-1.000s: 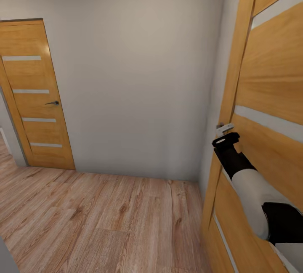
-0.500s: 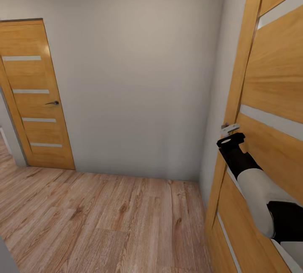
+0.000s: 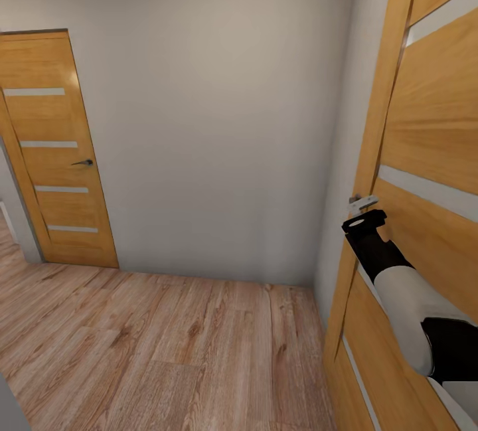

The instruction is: Move the two storage containers from the living room to the garage. In the garage, place one container on the floor and stack the other container on top of it (either order is fine).

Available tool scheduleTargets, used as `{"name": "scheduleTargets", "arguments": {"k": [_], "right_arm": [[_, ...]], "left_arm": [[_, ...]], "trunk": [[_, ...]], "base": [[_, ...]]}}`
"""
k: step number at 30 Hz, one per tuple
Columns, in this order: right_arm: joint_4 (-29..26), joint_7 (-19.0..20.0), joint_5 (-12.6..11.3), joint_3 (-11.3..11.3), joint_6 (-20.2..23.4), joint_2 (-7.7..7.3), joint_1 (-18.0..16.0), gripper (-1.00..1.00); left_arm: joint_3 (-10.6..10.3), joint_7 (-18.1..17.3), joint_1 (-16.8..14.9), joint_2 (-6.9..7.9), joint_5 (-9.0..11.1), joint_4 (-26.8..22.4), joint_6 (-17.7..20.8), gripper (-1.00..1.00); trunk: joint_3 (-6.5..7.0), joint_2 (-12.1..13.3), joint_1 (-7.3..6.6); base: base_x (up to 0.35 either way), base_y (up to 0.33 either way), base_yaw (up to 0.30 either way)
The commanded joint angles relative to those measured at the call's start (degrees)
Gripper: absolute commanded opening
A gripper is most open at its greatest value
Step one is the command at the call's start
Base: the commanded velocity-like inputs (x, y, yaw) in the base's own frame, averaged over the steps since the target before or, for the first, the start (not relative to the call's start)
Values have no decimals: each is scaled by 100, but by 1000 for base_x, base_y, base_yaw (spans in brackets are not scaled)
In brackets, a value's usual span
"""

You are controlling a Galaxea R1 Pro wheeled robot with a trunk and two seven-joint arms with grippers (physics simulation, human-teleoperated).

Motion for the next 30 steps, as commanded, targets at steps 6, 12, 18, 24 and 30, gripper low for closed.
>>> {"name": "scheduleTargets", "arguments": {"k": [6,12,18,24,30], "right_arm": [[-3,-19,95,-24,43,-162,-3,100],[-11,-19,99,-13,117,204,-3,100],[108,-19,117,-9,134,1149,-3,100],[215,-26,119,-1,126,1412,-3,100],[257,-2,107,-16,96,1460,-3,100]], "left_arm": [[0,0,1,-1,36,-4,-12,100],[0,0,1,1,36,-4,-12,100],[-1,0,1,-1,36,-4,-12,100],[-1,0,1,-1,36,-3,-12,100],[-1,0,1,-1,36,-4,-12,100]], "trunk": [[-6,-3,0],[-6,-3,0],[-6,-3,0],[-6,-3,0],[-6,-3,0]], "base": [[0,0,0],[0,0,0],[0,0,0],[0,0,0],[0,0,0]]}}
